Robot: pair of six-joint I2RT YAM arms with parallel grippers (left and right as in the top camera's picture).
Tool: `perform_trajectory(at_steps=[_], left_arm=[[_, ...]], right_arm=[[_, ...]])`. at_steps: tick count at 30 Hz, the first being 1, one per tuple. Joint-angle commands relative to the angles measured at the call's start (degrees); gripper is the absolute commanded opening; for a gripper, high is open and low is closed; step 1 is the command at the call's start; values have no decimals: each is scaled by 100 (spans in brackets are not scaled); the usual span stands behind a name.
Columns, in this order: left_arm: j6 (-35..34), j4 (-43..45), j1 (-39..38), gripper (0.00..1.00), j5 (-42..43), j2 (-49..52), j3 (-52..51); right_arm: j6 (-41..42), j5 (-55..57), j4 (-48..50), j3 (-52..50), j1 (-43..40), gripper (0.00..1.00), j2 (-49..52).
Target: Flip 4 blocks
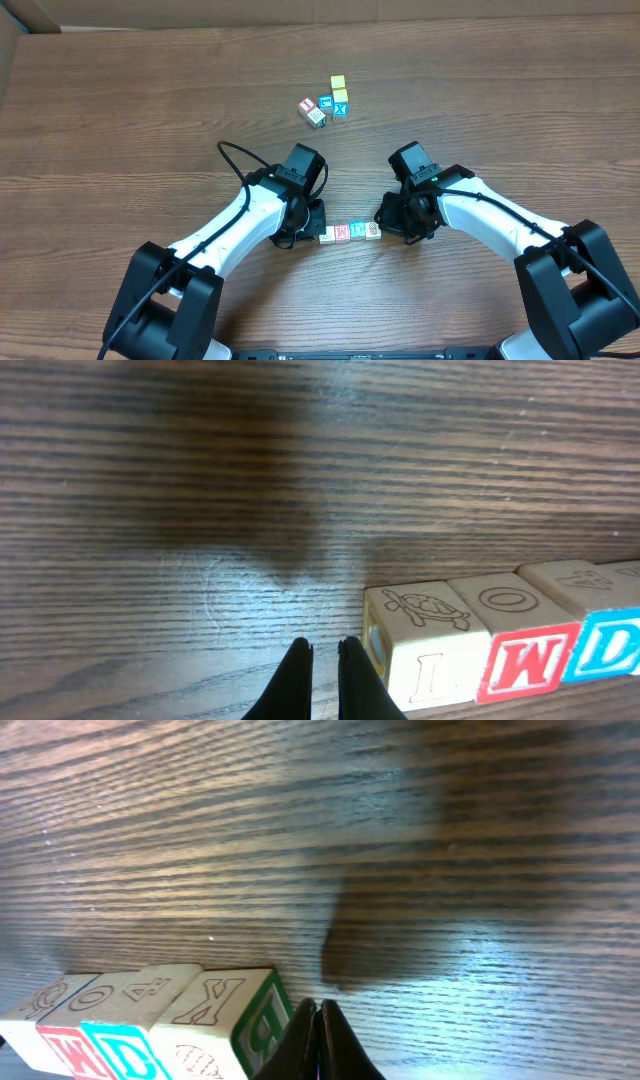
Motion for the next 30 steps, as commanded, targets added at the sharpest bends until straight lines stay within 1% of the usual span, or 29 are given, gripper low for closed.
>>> perform_trajectory(at_steps=[1, 6, 14, 19, 23, 30], left_arm=[[-256, 87, -15, 4, -39, -17, -170], [-457, 326, -15, 4, -37, -17, -424], [-450, 675, -15, 4, 96, -17, -437], [-452, 708, -15, 5, 210, -17, -437], [-450, 702, -15, 6, 518, -17, -437], [-448, 704, -15, 7, 481, -17, -437]], right_arm=[[22, -138, 92, 7, -15, 4, -136], [20, -269, 103, 7, -15, 4, -136], [20, -271, 170, 7, -9, 4, -136], [20, -352, 168, 7, -4, 4, -136], [20, -354, 166, 7, -4, 4, -136], [20, -354, 162, 4, 70, 4, -136]])
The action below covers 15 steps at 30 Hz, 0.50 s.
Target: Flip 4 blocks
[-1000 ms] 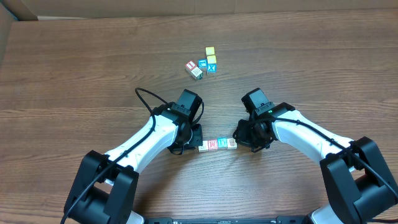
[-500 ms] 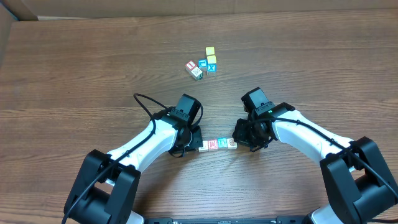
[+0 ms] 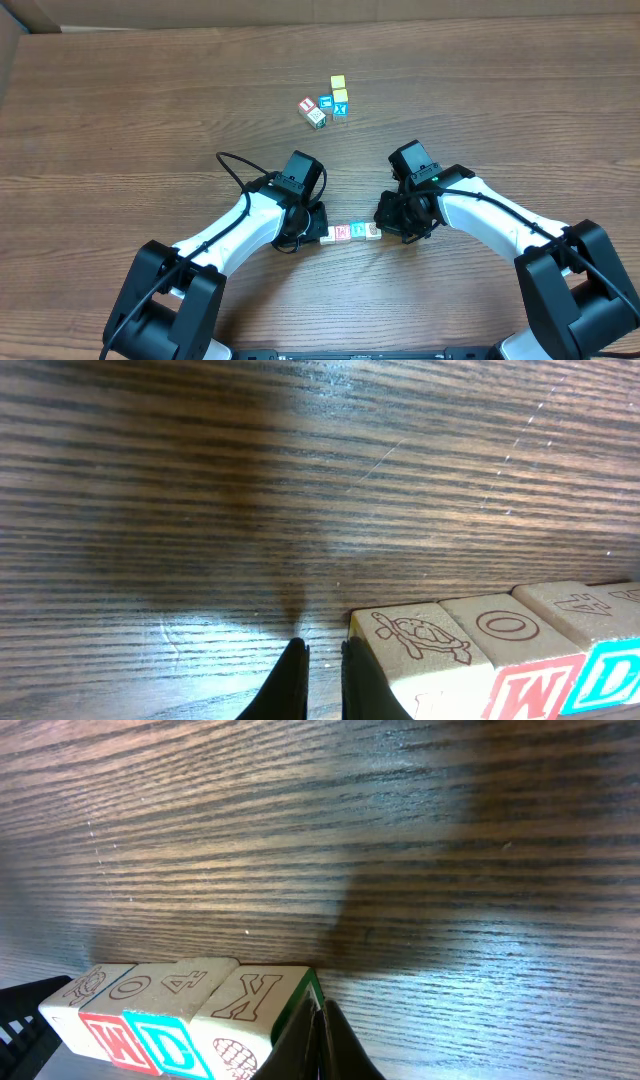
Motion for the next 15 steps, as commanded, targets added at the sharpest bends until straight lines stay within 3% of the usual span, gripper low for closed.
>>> perform_trajectory(at_steps=[1, 15], left_arm=[[-79, 26, -17, 6, 179, -17, -26], [-76, 450, -7, 7, 149, -17, -26]], right_arm=[[17, -57, 39, 4, 90, 4, -136], [739, -57, 107, 4, 251, 4, -136]])
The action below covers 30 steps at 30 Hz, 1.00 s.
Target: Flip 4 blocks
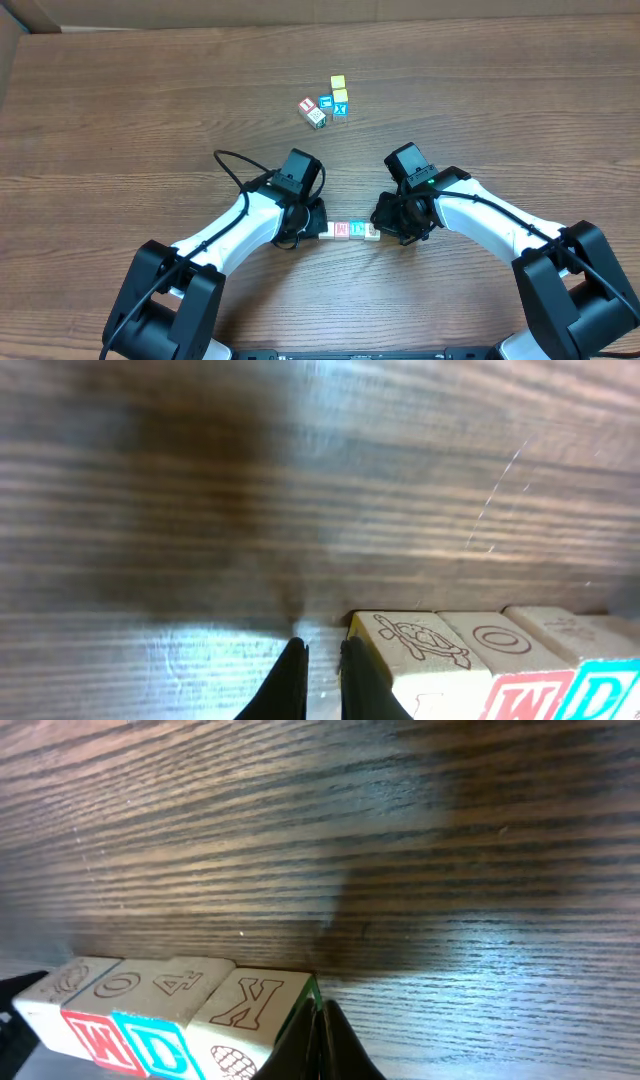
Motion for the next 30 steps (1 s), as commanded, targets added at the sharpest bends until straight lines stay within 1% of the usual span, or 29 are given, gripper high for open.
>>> perform_trajectory(at_steps=[1, 14, 18, 24, 28, 30], left_arm=[[-76, 173, -42, 7, 223, -17, -9], [-79, 590, -42, 9, -352, -13, -9], [-76, 800, -42, 9, -389, 0, -9], [-79, 962, -42, 10, -584, 83, -9], [-76, 962, -42, 11, -579, 162, -9], [-76, 966, -42, 11, -579, 201, -9]], right_arm=[[404, -238, 96, 4, 109, 4, -136], [2011, -238, 96, 4, 111, 4, -136], [2450, -236, 127, 4, 149, 4, -136], [2822, -236, 313, 4, 289, 4, -136], [2970, -142, 431, 4, 420, 4, -136], [3169, -81, 424, 4, 476, 4, -136]])
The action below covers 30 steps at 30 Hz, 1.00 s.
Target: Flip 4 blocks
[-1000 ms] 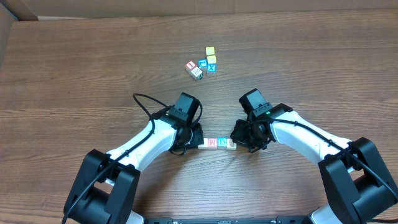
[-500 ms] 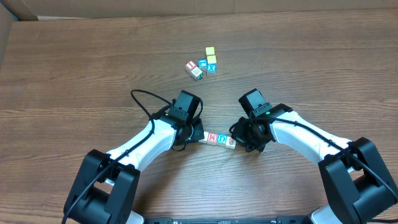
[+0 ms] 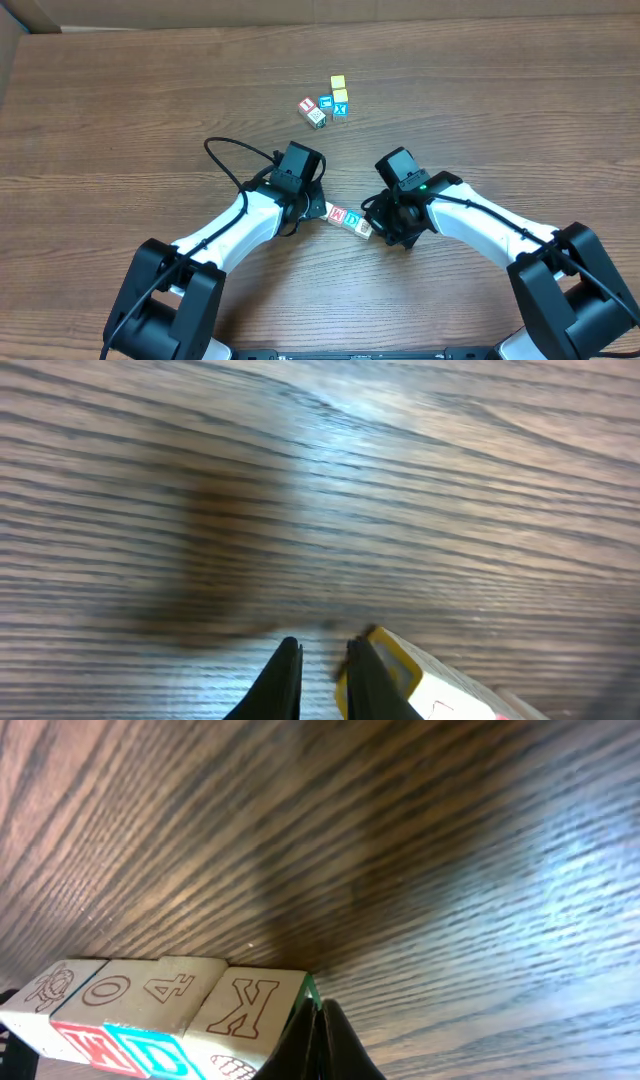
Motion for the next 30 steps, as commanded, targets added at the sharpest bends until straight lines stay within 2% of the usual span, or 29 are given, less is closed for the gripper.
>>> perform_trajectory(at_steps=[1, 27, 30], left_arm=[[-76, 39, -87, 11, 315, 149, -7], [225, 413, -87, 13, 225, 179, -7], [225, 413, -87, 13, 223, 179, -7]], right_arm=[[450, -157, 173, 48, 186, 4, -136], [2767, 273, 579, 46, 1292, 4, -136], [3049, 317, 603, 44, 1394, 8, -136]])
